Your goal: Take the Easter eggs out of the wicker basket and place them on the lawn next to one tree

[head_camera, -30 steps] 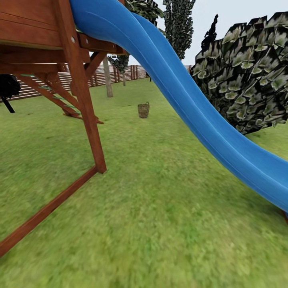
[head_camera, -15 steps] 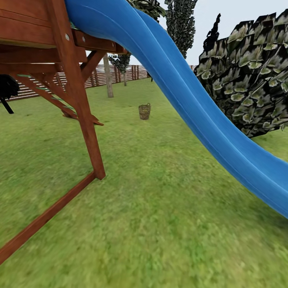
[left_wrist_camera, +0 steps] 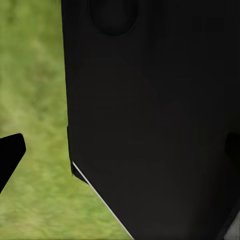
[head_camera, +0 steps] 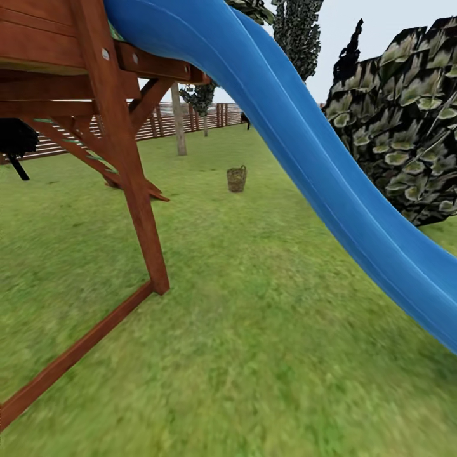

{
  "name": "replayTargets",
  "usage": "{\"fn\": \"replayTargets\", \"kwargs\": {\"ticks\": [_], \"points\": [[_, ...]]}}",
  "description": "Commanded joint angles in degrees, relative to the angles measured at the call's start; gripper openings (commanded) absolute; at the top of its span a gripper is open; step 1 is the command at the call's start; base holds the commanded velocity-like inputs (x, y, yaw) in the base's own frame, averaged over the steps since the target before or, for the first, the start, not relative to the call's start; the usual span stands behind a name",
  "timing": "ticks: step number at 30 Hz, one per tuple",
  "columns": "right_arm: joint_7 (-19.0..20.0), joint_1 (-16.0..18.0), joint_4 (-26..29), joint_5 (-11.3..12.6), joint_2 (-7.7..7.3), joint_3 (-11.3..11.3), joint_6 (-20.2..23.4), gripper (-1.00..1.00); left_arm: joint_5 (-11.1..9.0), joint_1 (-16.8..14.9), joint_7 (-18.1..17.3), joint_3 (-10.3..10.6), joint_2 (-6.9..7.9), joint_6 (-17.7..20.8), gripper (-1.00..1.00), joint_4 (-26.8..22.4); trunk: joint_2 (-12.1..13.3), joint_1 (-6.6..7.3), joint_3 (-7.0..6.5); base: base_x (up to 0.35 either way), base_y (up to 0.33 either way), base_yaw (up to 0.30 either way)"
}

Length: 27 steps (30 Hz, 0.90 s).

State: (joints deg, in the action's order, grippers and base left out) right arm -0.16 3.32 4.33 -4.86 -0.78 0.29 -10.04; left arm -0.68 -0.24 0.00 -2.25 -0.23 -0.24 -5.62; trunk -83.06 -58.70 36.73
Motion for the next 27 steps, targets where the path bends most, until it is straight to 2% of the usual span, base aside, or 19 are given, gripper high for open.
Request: {"fn": "replayTargets", "kwargs": {"ticks": [1,12,19,27], "points": [[0.0,0.0,0.0,-0.5,-0.01,0.0,-0.1,1.00,-0.1,0.0,0.0,-0.2,0.01,0.0,1.00,0.0,0.0,-0.03,0.05,0.338,0.000,0.115],[0.0,0.0,0.0,-0.5,-0.02,0.0,-0.1,1.00,0.0,0.0,0.0,-0.2,-0.01,0.0,1.00,0.0,0.0,-0.03,0.05,0.338,0.000,0.017],[0.0,0.0,0.0,-0.5,-0.01,0.0,-0.2,1.00,0.0,0.0,0.0,-0.2,0.02,0.0,1.00,0.0,0.0,-0.03,0.05,0.339,0.000,0.173],[0.0,0.0,0.0,-0.5,-0.09,0.0,-0.1,1.00,0.0,0.0,0.0,-0.2,-0.02,0.0,1.00,0.0,0.0,-0.03,0.05,0.338,0.000,0.020]]}}
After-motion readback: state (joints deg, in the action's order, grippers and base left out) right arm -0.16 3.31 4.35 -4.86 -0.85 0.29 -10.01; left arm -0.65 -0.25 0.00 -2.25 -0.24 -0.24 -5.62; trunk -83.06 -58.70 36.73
